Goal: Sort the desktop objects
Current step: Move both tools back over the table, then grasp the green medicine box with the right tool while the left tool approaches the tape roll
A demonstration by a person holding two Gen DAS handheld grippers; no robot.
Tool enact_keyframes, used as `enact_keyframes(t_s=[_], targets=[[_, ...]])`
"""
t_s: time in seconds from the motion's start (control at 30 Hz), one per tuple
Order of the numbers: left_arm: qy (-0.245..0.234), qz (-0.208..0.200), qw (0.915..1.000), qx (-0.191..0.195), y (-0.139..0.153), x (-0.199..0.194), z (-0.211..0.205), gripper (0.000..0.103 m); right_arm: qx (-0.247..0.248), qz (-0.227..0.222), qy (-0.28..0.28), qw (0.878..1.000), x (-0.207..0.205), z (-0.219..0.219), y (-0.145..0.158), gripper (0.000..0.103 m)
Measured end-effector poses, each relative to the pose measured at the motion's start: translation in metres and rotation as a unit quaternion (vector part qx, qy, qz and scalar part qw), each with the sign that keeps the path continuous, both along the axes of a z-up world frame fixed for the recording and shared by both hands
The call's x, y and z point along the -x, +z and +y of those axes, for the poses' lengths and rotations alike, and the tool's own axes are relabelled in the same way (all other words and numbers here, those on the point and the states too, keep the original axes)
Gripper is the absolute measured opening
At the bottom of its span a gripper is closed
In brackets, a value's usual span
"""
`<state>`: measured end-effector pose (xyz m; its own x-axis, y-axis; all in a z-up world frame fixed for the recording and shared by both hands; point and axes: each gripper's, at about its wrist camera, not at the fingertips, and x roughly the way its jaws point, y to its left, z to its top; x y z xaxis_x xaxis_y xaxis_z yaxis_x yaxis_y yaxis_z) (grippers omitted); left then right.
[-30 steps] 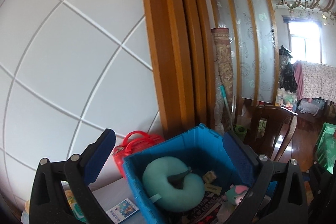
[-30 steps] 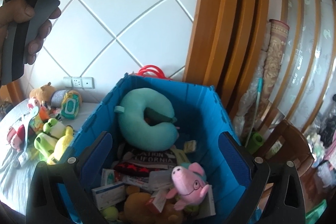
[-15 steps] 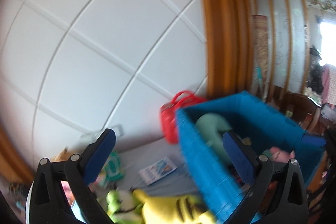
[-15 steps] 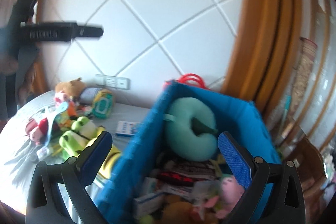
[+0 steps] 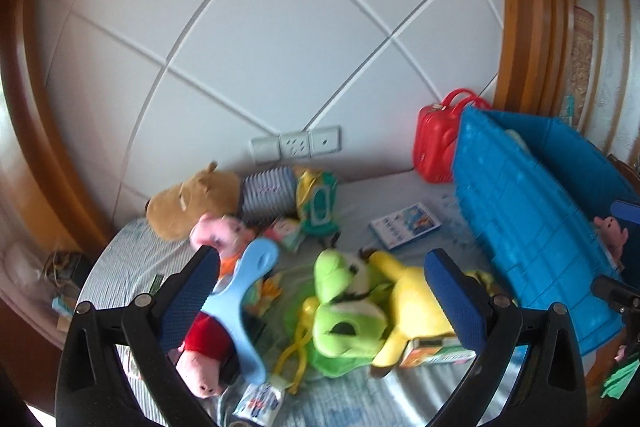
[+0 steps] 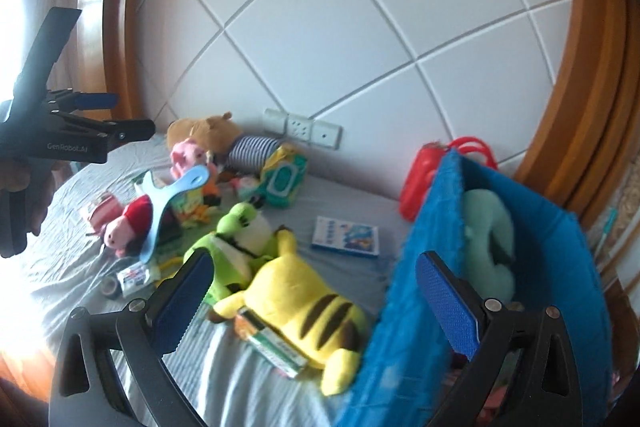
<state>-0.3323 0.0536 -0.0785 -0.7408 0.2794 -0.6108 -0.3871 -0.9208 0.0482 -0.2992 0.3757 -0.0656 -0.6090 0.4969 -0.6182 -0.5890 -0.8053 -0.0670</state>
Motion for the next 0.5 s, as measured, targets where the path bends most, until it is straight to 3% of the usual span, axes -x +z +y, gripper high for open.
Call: enact_keyframes(t_s=[0.1,0.2,0.37,0.5], targets=[[0.008,-0.023,0.9997,0.006,-0.026,0.008,-0.027,0.103,0.029,-0.027,0.014,0.999,0.03,-0.004,-0.033,0.102],[0.016,-0.049,0.9986,0.012,-0.053,0.016,-0.05,0.103,0.066,-0.081,0.04,0.994,0.061,-0.007,-0.088,0.102],[0.029,-0.088,0.9955,0.019,-0.093,0.028,-0.075,0.103,0.085,-0.175,0.063,0.979,0.098,-0.008,-0.185,0.101],[0.038,-0.11,0.9928,0.027,-0.119,0.033,-0.092,0.103,0.098,-0.211,0.061,0.971,0.111,0.003,-0.23,0.101]])
